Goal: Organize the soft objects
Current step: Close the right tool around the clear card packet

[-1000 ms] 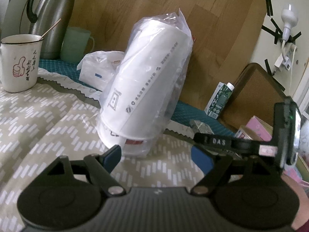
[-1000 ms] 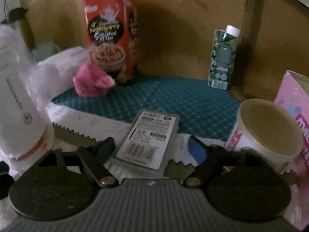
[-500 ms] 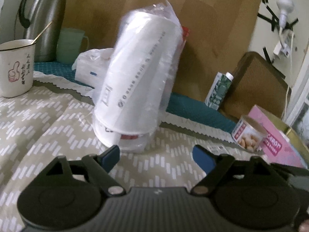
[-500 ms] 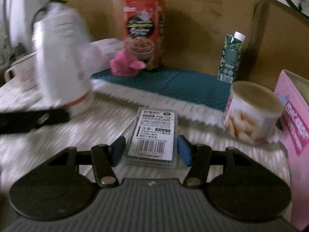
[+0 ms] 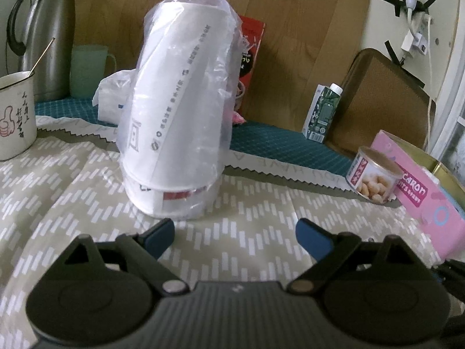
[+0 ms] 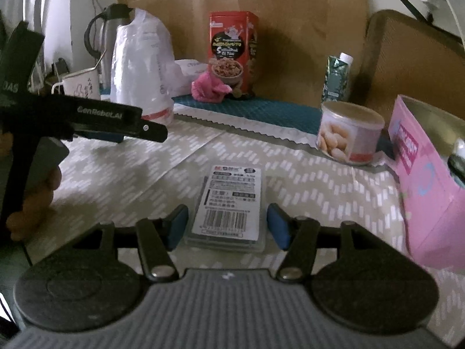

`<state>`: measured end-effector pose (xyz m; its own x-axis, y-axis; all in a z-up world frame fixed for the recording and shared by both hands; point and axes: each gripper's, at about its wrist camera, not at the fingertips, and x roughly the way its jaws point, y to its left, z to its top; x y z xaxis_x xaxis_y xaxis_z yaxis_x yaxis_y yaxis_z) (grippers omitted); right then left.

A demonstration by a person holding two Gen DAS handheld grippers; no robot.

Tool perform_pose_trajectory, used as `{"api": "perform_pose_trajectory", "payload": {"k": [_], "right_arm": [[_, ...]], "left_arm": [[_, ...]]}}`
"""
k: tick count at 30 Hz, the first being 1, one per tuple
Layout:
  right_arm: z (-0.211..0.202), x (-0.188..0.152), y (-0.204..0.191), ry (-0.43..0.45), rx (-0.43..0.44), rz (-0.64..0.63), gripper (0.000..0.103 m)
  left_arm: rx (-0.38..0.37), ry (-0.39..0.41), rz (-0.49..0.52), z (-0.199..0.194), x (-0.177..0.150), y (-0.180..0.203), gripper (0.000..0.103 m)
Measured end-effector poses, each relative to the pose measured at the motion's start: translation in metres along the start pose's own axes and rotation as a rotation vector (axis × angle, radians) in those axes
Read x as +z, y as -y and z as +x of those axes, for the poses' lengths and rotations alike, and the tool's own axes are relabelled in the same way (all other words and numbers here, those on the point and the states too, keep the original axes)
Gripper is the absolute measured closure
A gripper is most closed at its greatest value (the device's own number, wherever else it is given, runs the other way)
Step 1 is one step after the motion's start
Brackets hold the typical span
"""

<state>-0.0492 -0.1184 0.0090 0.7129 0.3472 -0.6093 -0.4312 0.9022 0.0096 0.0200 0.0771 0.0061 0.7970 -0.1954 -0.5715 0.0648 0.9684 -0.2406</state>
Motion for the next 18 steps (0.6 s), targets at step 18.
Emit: {"api": "perform_pose_trajectory", "payload": {"k": [18], "right_arm": [[-0.0027,-0.0023,-0.0039,-0.001,-0.002,-0.015,0.031]], "left_arm": [[0.002,-0.001,0.009,0.0012,-0.0004,0.0021,0.007]]}}
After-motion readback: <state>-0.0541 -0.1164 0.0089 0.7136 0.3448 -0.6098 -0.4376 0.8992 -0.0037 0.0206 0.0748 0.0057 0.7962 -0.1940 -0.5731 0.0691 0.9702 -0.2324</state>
